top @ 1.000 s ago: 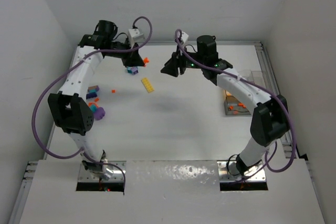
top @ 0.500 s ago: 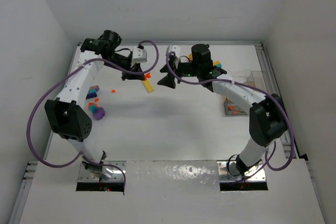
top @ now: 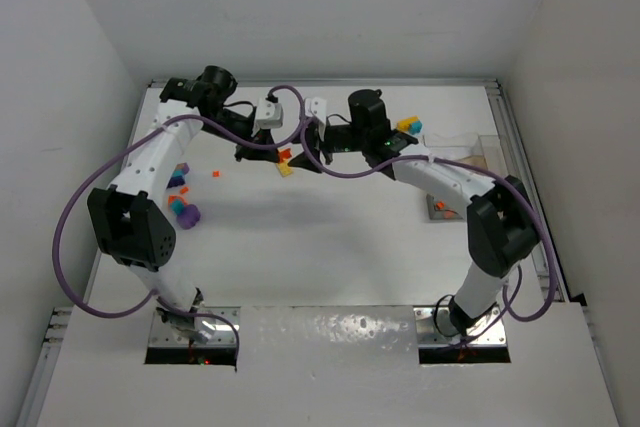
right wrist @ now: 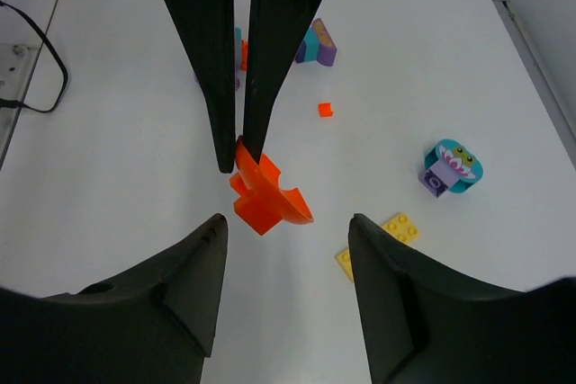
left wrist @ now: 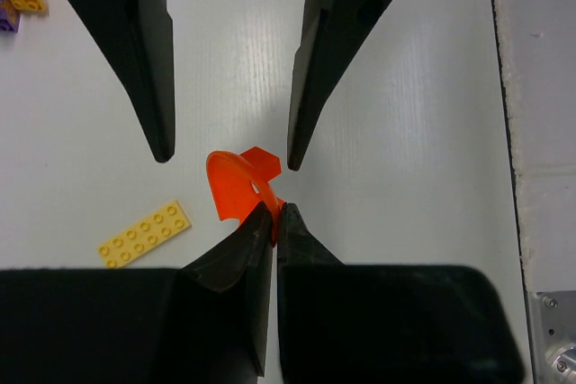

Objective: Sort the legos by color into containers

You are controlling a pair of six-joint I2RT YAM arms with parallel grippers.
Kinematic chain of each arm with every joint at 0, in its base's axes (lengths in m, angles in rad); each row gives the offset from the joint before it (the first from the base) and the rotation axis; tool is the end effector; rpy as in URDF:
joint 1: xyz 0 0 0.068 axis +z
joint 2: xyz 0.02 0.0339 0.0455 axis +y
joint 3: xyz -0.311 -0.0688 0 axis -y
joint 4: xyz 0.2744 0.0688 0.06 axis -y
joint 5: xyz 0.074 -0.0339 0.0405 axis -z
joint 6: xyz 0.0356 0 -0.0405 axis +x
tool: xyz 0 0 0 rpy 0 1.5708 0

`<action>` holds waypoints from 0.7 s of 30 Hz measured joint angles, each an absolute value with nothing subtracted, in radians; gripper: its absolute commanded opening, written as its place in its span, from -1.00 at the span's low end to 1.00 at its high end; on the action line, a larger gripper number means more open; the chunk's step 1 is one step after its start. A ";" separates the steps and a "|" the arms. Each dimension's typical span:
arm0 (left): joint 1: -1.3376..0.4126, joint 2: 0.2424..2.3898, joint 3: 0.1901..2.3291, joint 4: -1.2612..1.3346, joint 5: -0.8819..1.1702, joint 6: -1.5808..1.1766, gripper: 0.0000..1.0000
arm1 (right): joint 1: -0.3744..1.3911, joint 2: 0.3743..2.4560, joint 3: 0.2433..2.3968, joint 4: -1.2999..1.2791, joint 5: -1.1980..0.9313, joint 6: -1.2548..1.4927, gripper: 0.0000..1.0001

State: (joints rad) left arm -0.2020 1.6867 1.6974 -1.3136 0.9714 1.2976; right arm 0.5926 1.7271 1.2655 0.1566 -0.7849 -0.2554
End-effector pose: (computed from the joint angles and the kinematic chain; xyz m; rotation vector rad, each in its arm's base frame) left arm 0.3415 -0.0999 0.3946 1.6719 1.5575 -0.8671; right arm 0.3471 0.2641 0.3224 -1.2470 1.4252 0.9624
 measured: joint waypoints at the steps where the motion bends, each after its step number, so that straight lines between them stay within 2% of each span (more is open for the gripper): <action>1: -0.202 1.687 1.697 -1.314 0.974 1.298 -1.00 | 0.595 1.734 1.269 0.157 -0.786 -0.256 0.09; 6: -0.202 1.687 1.697 -1.313 0.983 1.297 -1.00 | 0.610 1.757 1.280 0.156 -0.786 -0.259 -0.07; 12: -0.207 1.687 1.692 -1.314 0.988 1.297 -1.00 | 0.619 1.777 1.295 0.158 -0.786 -0.258 -0.12; 16: -0.209 1.687 1.688 -1.306 0.984 1.298 -1.00 | 0.619 1.784 1.300 0.156 -0.793 -0.258 -0.31; 19: -0.209 1.687 1.688 -1.304 0.982 1.297 -1.00 | 0.620 1.785 1.300 0.153 -0.796 -0.259 -0.55; 21: -0.209 1.687 1.687 -1.303 0.982 1.295 -1.00 | 0.620 1.785 1.301 0.152 -0.797 -0.258 -0.84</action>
